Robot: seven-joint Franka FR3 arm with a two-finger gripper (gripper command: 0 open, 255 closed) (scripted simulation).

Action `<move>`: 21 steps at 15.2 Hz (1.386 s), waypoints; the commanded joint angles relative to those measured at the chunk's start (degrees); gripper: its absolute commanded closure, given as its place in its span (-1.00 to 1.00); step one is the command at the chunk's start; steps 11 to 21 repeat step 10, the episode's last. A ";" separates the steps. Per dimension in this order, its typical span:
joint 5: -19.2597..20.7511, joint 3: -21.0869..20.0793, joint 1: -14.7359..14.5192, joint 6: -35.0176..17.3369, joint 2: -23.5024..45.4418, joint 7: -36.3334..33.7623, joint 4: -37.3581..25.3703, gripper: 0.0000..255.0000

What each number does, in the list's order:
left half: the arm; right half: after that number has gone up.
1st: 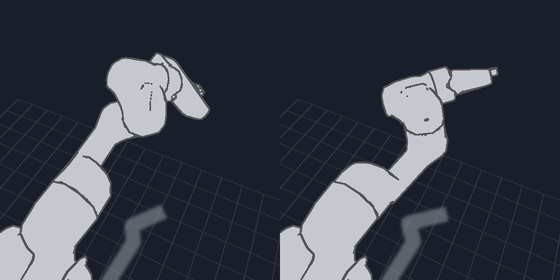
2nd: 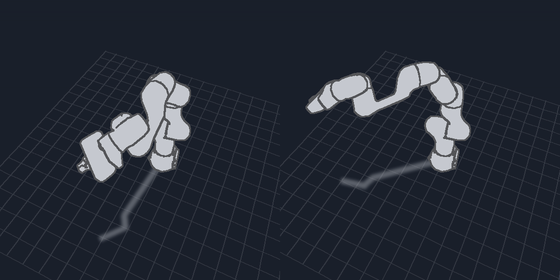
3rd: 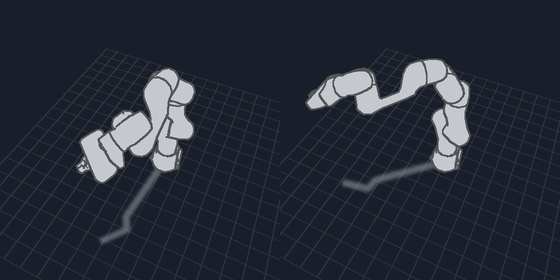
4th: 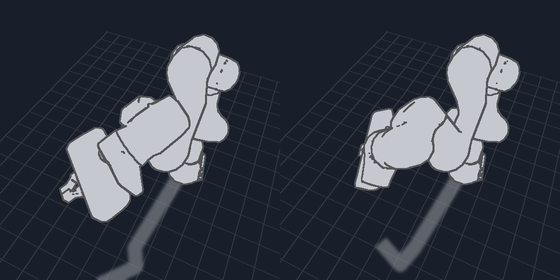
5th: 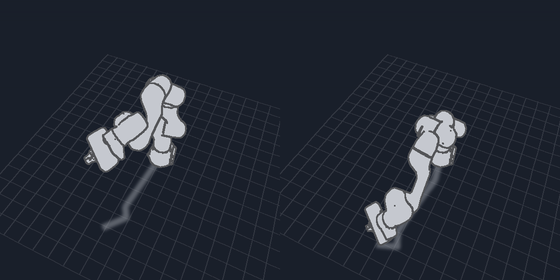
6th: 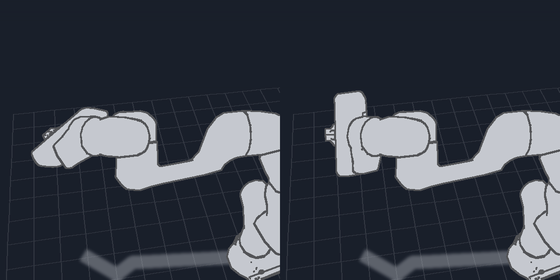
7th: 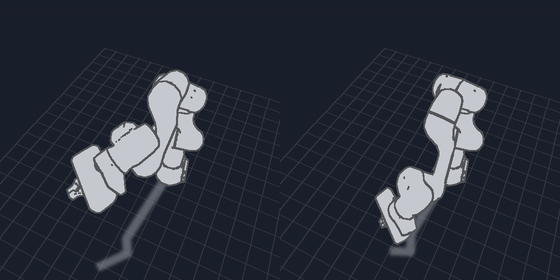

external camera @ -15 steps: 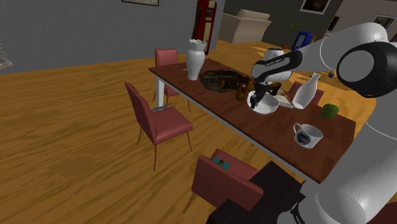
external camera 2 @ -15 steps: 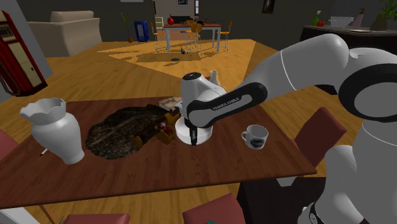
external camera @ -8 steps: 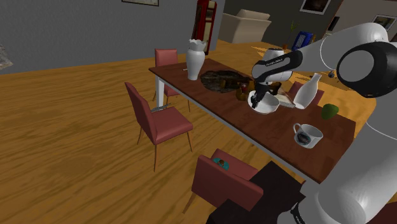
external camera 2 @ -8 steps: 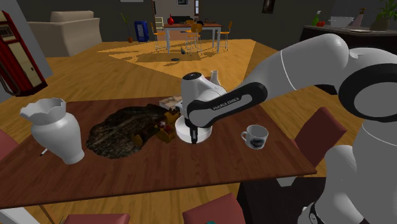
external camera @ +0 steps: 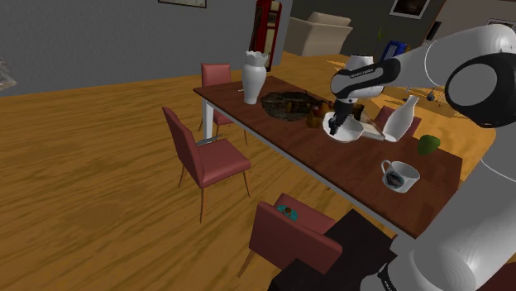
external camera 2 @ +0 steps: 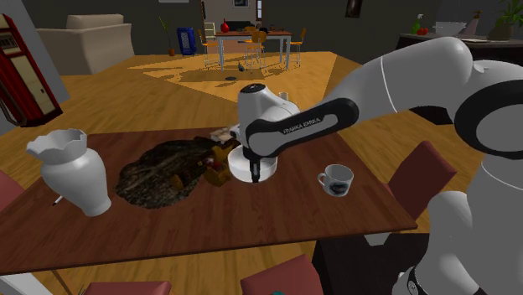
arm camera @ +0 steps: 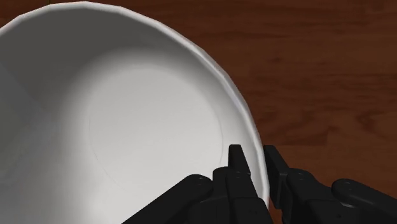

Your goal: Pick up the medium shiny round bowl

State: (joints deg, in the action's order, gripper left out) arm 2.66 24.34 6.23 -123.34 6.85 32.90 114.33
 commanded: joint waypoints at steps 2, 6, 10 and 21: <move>0.38 -0.05 -0.20 1.93 -0.87 -0.28 -1.22 1.00; 0.78 -0.03 -0.32 4.86 -1.92 -0.39 -3.17 1.00; 0.96 -0.04 -0.37 6.44 -2.41 -0.41 -4.30 1.00; 0.96 -0.04 -0.37 6.44 -2.41 -0.41 -4.30 1.00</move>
